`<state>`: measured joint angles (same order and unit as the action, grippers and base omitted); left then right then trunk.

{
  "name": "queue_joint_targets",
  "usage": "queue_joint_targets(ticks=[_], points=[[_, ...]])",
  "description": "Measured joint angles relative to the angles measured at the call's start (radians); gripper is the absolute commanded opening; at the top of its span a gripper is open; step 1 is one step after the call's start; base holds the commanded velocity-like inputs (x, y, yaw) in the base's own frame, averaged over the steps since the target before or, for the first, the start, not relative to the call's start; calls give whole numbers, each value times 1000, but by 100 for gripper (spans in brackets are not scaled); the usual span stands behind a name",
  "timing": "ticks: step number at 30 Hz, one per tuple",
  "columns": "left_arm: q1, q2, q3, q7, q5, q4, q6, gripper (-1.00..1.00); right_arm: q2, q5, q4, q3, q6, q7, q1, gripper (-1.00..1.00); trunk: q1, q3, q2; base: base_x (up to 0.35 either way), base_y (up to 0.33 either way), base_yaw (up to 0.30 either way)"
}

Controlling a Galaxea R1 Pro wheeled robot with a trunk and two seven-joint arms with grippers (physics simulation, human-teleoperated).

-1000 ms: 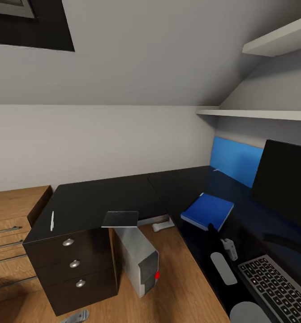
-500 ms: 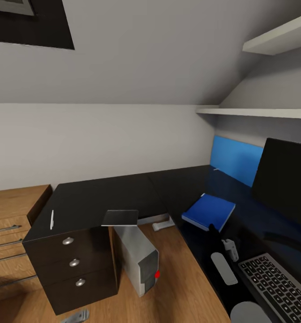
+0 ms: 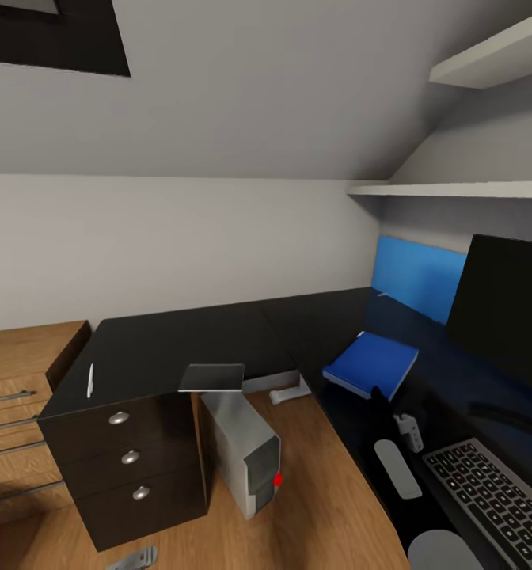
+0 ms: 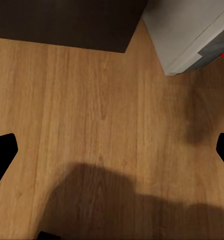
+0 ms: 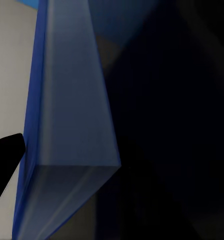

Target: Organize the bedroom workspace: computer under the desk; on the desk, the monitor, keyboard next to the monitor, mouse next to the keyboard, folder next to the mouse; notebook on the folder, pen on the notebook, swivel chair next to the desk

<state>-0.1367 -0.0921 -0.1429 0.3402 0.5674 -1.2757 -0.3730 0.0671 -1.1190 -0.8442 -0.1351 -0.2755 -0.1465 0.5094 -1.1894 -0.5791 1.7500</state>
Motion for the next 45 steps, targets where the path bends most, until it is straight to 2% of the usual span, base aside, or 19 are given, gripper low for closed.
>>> queue_joint_targets(ticks=[2,19,32,45], points=[[0,0,0,0,0,0,0,100,0,0,-10,0,0,0,0,-100,-8,-6,14,0,0,0],[0,0,0,0,0,4,0,100,0,1,-10,0,1,1,0,-100,-8,-6,14,0,0,0],[0,0,0,0,0,5,0,100,1,0,55,1,1,2,0,-100,42,34,-77,0,0,0],[0,0,0,0,0,6,0,100,1,-4,55,1,1,-1,0,-100,92,75,-168,0,0,0]])
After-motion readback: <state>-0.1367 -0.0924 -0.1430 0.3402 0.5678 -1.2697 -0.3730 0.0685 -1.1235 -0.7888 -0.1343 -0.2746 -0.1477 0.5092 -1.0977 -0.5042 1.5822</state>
